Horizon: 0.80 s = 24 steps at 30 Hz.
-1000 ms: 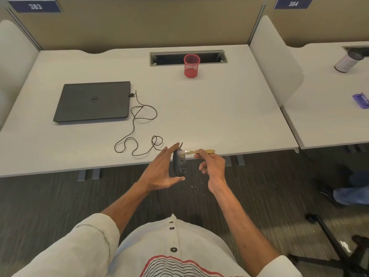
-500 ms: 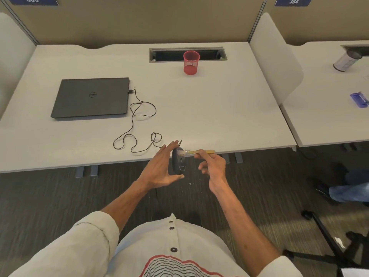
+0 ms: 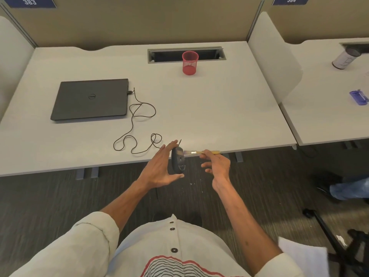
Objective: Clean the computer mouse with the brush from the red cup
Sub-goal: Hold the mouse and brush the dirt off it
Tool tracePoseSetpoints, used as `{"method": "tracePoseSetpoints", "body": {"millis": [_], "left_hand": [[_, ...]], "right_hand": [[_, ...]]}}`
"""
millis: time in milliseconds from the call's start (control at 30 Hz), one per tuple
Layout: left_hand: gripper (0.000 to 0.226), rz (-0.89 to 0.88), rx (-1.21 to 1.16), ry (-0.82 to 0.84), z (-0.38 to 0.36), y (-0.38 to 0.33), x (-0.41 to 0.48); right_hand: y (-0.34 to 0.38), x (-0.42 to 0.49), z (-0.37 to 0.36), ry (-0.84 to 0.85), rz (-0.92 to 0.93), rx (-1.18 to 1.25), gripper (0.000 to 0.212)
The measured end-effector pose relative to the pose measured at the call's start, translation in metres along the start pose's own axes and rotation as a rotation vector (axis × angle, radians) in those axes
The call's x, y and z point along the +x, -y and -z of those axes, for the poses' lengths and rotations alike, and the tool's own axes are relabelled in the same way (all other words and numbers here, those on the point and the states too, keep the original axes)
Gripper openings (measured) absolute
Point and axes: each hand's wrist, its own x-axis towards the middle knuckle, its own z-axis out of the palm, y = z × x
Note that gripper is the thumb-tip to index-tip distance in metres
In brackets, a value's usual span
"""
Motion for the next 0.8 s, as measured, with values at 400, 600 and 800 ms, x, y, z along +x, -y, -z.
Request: {"method": "tracePoseSetpoints", "body": {"millis": [400,600,800], "left_hand": [[0.131,0.023,-0.031,-0.012,0.002,0.001,-0.001],[0.131,0.023,-0.026,0.006,0.003,0.002,0.000],[0.132,0.002,-0.022,0.020,0.005,-0.001,0.002]], "right_hand": [[-0.010,-0.002,0.000,-0.047,-0.033,-0.073,0.014],[-0.006,-0.006,0.000,0.065,-0.013,0.068,0.016],[-0.006,-0.013,-0.017,0.126,0.003,0.022,0.017]]}}
